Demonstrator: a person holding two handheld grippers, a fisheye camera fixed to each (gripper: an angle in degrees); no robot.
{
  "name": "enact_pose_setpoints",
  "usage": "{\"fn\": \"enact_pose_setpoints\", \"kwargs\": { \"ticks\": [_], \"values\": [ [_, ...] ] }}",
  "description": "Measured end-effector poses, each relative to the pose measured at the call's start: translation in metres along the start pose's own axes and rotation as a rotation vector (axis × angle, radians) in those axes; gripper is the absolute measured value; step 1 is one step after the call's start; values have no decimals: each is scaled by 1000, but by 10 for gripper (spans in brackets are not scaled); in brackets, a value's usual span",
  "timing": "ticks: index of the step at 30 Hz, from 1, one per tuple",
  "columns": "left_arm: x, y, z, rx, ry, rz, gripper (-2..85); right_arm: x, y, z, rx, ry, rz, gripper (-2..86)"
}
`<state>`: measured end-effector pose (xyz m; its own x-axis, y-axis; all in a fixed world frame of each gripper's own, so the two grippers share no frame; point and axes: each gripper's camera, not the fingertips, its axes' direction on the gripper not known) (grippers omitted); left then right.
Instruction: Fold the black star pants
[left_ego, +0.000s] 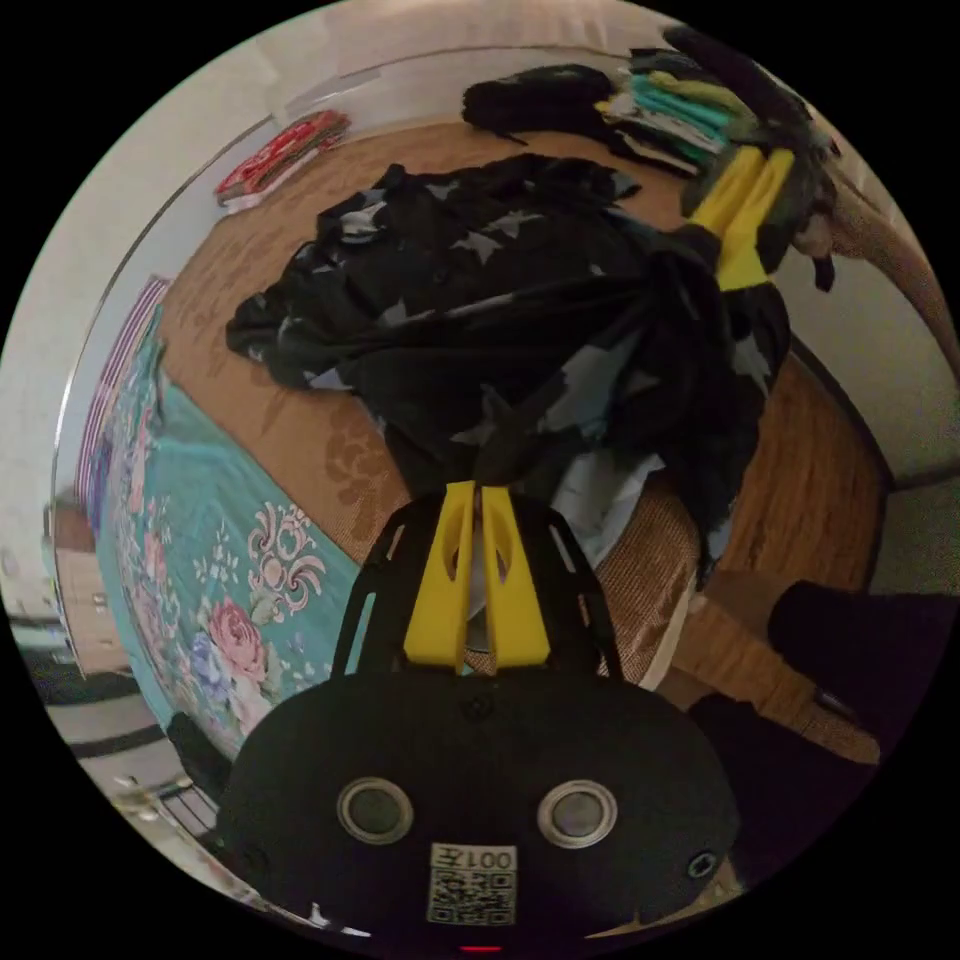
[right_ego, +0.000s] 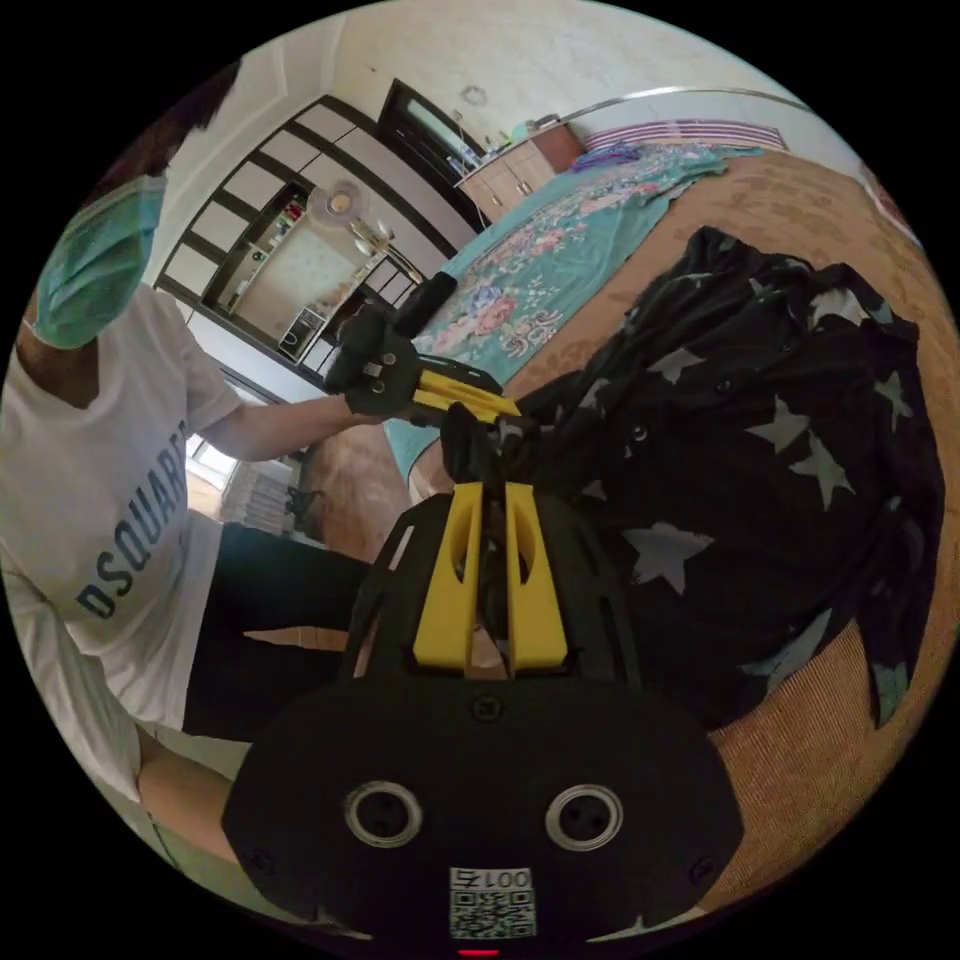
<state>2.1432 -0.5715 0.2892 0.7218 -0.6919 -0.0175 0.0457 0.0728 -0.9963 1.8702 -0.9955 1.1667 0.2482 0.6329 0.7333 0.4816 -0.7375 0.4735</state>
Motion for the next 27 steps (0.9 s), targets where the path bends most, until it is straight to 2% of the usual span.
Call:
{"fn": "enact_pose_setpoints", "kwargs": {
  "ticks": [7,12,18,21,23,25,27],
  "values": [
    [-44,80,-37,74,53,-436,-8,-12,26,16,-60,35,-7,7],
    [-67,167,-55,179,194,-768,-9,-25,30,44,-45,2,-45,6],
    [-101,267,-38,380,489,-1205,-9,-62,14,81,3,251,-215,5],
    [-106,295,-32,357,451,-1247,-9,-71,2,99,-24,143,-281,5],
    [-108,308,-24,289,427,-1265,-8,-69,1,119,-146,58,-274,6],
    [-111,320,-16,258,459,-1302,-8,-65,12,151,-368,124,-232,6],
    [-117,329,-16,255,467,-1295,-7,-69,25,159,-399,205,-211,8]
  ]
}}
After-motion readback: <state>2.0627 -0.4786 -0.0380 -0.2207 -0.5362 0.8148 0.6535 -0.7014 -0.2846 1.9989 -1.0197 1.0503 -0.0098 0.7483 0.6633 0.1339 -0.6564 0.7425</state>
